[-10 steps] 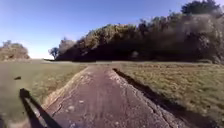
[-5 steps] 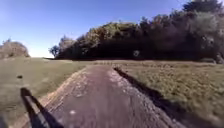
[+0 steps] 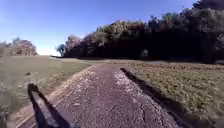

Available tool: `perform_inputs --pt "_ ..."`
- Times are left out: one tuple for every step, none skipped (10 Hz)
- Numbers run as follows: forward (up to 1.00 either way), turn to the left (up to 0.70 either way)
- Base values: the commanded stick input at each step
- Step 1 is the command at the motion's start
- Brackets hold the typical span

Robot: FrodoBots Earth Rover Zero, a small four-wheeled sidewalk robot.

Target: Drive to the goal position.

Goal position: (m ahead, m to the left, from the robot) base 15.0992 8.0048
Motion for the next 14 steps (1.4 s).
perform_inputs --pt "0.85 0.0" --pt "0.85 0.0" --pt "0.85 0.0" --pt "0.85 0.0" --pt "0.85 0.0" --pt "0.85 0.0" --pt "0.85 0.0" --pt "0.85 0.0" --pt "0.85 0.0" --pt "0.85 0.0" --pt "0.85 0.0" --pt "0.85 0.0" --pt "0.85 0.0" --pt "0.85 0.0"
